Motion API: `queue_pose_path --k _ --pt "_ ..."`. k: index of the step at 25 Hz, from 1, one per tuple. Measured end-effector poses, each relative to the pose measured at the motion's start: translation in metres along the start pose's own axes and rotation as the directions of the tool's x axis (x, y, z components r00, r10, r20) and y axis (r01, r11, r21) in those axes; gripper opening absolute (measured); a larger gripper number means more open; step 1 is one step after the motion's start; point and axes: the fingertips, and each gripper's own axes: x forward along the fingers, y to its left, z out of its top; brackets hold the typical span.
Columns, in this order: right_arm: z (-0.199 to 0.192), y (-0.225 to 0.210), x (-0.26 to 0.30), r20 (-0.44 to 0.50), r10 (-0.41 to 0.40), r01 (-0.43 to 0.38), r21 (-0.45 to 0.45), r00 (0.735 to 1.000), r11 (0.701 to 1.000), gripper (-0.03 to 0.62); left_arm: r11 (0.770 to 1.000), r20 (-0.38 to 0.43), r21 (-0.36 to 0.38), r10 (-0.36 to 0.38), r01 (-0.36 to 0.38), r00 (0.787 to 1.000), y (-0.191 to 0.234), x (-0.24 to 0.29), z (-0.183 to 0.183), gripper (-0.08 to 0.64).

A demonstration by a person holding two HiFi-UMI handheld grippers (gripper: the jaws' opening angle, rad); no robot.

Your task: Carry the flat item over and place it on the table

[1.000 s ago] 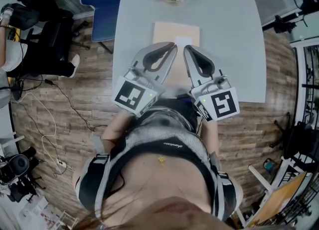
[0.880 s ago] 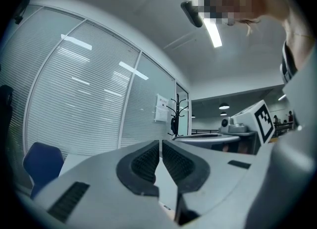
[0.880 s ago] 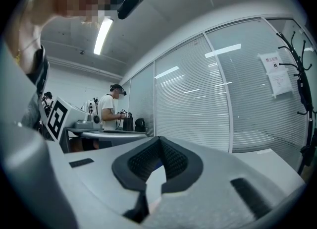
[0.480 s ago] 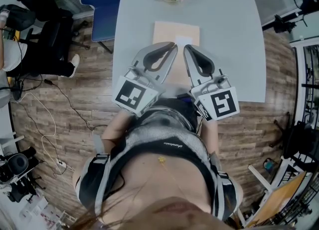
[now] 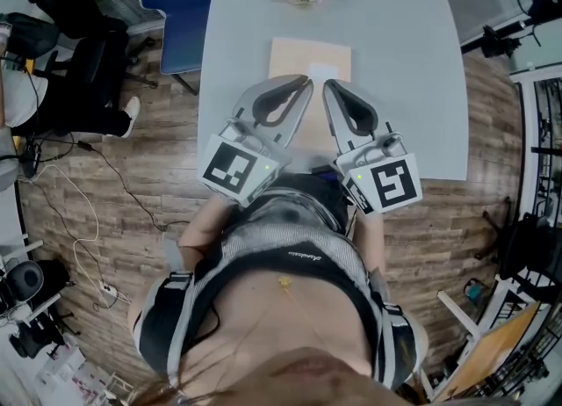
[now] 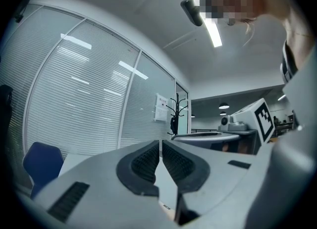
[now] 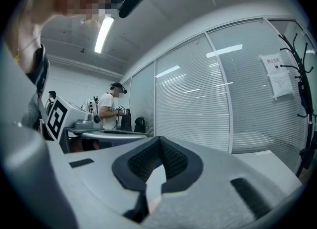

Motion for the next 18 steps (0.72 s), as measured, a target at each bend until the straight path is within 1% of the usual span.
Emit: queue_pose_path --k 11,18 --pt "-0.0009 0.0015 0.0008 -0.011 0.006 -0.006 -0.008 1.000 1.000 0.002 1.000 -0.003 -0.005 0.005 -0.005 1.000 0.0012 0.0007 -0.0009 0.020" --pt "-0.0037 -0.0024 -0.0010 -0.021 -0.005 0.005 -0.011 1.000 1.000 0.002 1.000 -0.003 -0.011 0.001 -0.001 1.000 0.0003 0.0016 -0.0012 0.020"
